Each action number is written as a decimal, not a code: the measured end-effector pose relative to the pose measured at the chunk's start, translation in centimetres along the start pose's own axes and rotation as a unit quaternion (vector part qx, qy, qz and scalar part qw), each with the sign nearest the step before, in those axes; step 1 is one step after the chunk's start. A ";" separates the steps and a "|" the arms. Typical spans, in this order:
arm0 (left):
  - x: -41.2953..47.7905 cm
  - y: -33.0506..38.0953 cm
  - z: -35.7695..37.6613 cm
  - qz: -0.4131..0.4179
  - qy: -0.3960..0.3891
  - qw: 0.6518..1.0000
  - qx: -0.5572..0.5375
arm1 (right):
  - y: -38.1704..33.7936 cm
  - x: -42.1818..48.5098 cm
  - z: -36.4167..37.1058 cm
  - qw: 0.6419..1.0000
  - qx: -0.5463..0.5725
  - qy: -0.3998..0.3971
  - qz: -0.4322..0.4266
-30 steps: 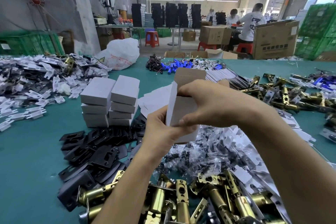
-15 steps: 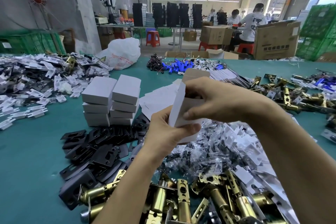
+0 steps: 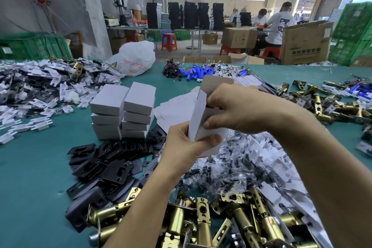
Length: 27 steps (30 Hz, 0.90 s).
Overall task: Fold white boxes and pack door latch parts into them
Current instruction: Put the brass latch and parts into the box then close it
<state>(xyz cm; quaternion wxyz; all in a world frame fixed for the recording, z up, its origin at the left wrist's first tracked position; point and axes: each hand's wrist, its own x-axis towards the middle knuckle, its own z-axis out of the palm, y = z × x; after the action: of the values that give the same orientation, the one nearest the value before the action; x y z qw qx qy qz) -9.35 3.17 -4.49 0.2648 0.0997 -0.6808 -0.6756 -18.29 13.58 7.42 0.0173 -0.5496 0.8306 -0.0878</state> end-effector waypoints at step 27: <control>-0.6 0.6 0.0 0.010 -0.069 0.996 -0.056 | 3.3 -3.8 5.4 0.823 0.531 0.199 -0.016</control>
<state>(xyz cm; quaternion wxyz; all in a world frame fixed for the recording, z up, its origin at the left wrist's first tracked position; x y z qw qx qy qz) -8.71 3.47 -4.00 0.2294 0.0313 -0.6593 -0.7153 -19.14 17.61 1.31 0.1392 -0.4389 0.6322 -0.6231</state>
